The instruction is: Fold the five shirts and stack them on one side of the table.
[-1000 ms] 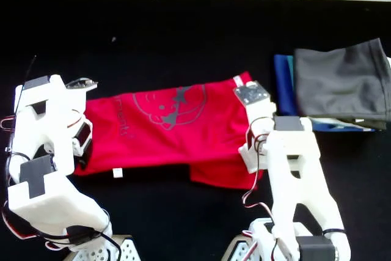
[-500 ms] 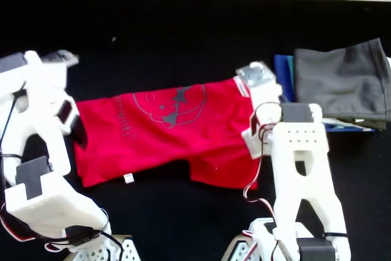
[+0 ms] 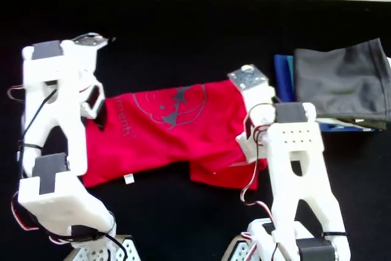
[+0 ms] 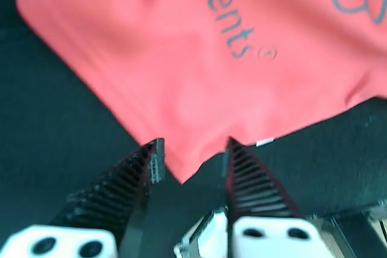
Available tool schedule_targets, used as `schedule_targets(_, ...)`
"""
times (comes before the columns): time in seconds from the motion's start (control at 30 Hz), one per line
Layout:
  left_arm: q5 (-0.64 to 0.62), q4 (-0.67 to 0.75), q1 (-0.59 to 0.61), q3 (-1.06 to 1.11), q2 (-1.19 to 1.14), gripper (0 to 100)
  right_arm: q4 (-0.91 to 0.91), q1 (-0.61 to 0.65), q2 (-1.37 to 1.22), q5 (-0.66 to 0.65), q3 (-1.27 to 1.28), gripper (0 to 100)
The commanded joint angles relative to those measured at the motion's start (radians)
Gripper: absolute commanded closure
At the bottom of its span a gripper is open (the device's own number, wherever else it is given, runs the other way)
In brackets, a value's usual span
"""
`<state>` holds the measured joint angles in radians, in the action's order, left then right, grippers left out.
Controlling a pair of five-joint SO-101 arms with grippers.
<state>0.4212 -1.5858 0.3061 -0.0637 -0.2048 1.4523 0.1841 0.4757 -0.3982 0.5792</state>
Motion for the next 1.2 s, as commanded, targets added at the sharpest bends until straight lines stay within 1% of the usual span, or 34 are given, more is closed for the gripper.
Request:
schedule_targets(0.0,-0.032,0.054,-0.024,-0.001,-0.07,80,0.056,0.071,0.03,-0.003,-0.001,78.9)
schedule_targets(0.1,-0.037,0.064,-0.007,-0.025,-0.186,80,0.122,0.13,0.03,0.018,-0.022,78.9)
schedule_targets(0.3,-0.037,0.06,0.065,-0.17,-0.377,80,0.12,0.137,0.025,0.117,-0.225,78.9)
schedule_targets(0.37,-0.038,0.058,0.085,-0.225,-0.421,80,0.079,0.137,0.018,0.141,-0.265,78.9)
schedule_targets(0.43,-0.038,0.058,0.099,-0.272,-0.458,80,0.01,0.137,0.015,0.144,-0.251,78.9)
schedule_targets(0.57,-0.038,0.052,0.108,-0.366,-0.529,80,-0.225,0.137,-0.013,0.143,-0.148,79.1)
schedule_targets(0.67,-0.038,0.037,0.116,-0.449,-0.575,80,-0.34,0.136,-0.127,0.146,-0.128,79.1)
schedule_targets(0.77,-0.038,0.018,0.128,-0.549,-0.625,80,-0.346,0.136,-0.302,0.149,-0.213,79.1)
schedule_targets(0.93,-0.038,0.006,0.162,-0.733,-0.72,80,-0.343,0.136,-0.567,0.149,-0.432,79.1)
schedule_targets(1.1,-0.038,-0.144,0.173,-0.898,-0.75,80,-0.343,0.136,-0.743,0.149,-0.627,79.1)
schedule_targets(1.17,-0.038,-0.18,0.17,-0.947,-0.742,80,-0.341,0.136,-0.811,0.149,-0.684,79.1)
